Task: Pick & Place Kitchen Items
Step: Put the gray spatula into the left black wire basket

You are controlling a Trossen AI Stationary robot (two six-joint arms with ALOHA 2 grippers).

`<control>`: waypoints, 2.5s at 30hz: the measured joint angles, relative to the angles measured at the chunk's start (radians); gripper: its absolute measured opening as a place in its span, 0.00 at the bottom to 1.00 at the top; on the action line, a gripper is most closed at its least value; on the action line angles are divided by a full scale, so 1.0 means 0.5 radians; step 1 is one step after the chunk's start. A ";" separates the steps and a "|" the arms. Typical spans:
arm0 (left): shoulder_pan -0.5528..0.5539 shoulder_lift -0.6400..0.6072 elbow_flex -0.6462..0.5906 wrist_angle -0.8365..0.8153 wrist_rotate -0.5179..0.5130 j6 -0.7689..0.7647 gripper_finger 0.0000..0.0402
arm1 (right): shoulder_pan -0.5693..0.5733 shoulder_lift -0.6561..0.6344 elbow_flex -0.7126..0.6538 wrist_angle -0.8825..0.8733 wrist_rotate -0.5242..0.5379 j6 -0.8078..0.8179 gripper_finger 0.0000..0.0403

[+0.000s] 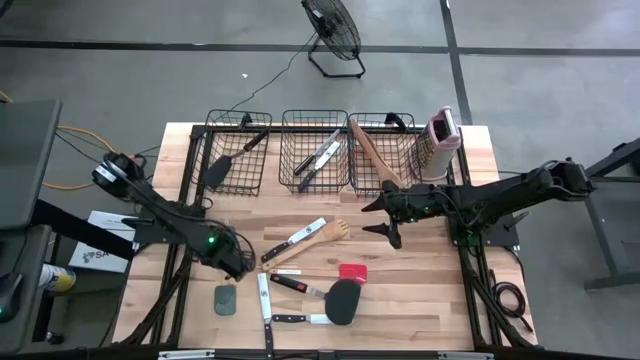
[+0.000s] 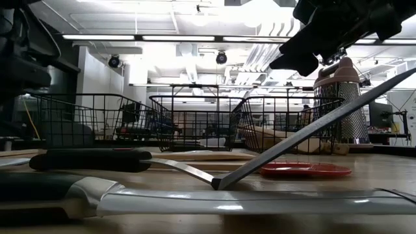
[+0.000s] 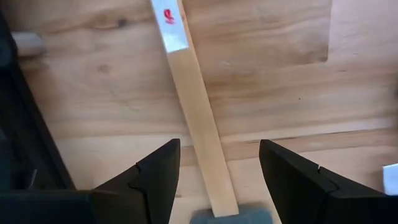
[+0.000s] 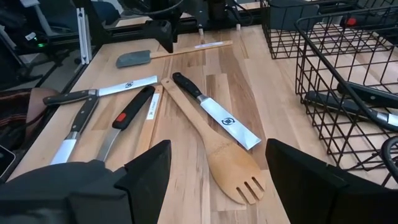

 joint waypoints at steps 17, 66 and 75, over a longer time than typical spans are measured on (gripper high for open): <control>-0.324 0.048 0.000 0.099 -0.029 -0.458 0.53 | 0.008 0.000 -0.001 -0.011 0.000 0.047 0.63; -0.337 0.167 0.121 0.236 -0.228 -0.013 0.13 | 0.008 -0.001 -0.001 -0.014 0.003 0.100 0.63; -0.267 0.164 0.509 -0.438 -0.452 0.224 0.13 | 0.008 -0.001 -0.001 -0.012 0.009 0.100 0.63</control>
